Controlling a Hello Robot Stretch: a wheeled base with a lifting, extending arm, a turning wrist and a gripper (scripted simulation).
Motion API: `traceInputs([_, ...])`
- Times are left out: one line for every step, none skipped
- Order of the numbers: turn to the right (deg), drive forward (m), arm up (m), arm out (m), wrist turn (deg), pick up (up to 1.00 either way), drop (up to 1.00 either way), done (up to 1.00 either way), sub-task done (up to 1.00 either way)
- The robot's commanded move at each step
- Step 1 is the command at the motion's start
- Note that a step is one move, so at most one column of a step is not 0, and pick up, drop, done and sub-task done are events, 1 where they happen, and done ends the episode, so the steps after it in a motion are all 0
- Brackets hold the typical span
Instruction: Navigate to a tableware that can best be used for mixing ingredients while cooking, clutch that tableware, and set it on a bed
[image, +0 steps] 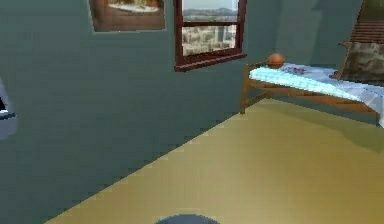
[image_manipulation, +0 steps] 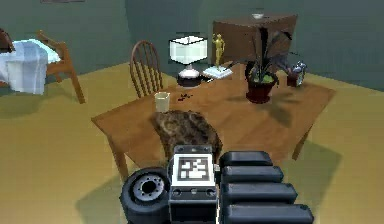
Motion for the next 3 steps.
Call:
traceInputs([33.0, 0.00, 0.00, 0.00, 0.0, 0.00, 0.00, 0.00, 0.00])
traceInputs([0.0, 1.00, 0.00, 0.00, 0.0, 0.00, 0.00, 0.00, 0.00])
traceInputs([0.0, 1.00, 0.00, 0.00, 0.0, 0.00, 0.00, 0.00, 0.00])
